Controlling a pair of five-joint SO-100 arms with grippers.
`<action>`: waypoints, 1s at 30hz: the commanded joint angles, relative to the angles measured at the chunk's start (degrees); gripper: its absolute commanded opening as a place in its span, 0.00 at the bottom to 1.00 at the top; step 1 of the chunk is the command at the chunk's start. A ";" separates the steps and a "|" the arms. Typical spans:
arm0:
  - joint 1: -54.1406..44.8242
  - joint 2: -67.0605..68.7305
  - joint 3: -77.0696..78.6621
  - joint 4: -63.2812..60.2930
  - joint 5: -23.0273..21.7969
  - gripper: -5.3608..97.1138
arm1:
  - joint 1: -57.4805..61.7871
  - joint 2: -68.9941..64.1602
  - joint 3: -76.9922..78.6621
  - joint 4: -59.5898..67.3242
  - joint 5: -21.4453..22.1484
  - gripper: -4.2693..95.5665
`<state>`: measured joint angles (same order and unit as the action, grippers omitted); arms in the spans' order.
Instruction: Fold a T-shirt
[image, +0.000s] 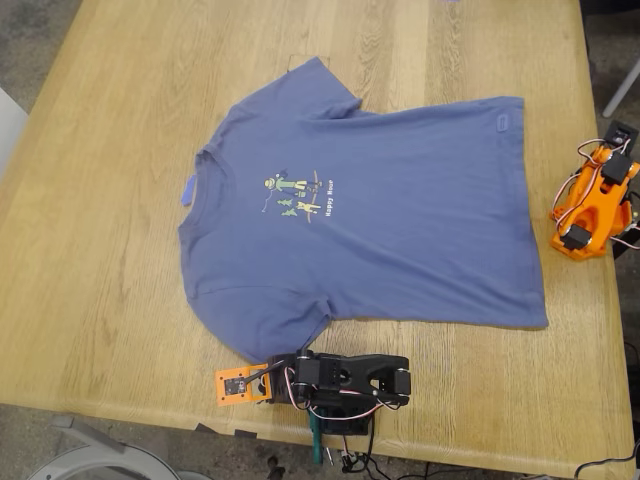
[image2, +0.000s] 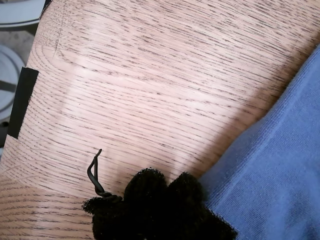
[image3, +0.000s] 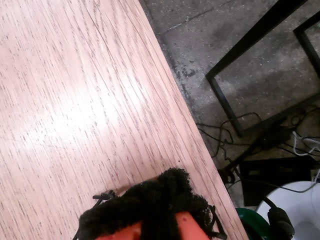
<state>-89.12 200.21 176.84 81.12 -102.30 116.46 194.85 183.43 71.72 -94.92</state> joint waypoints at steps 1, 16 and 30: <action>0.53 6.50 -1.14 0.70 -0.09 0.05 | 4.31 0.18 3.78 0.26 -0.44 0.05; 0.53 6.50 -1.14 0.70 -0.09 0.05 | 4.31 0.18 3.78 0.26 -0.44 0.05; 0.53 6.50 -1.14 0.70 -0.09 0.05 | -0.53 0.09 3.87 0.18 -0.53 0.05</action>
<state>-89.12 200.21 176.84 81.12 -102.30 115.66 194.85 183.43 71.72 -94.92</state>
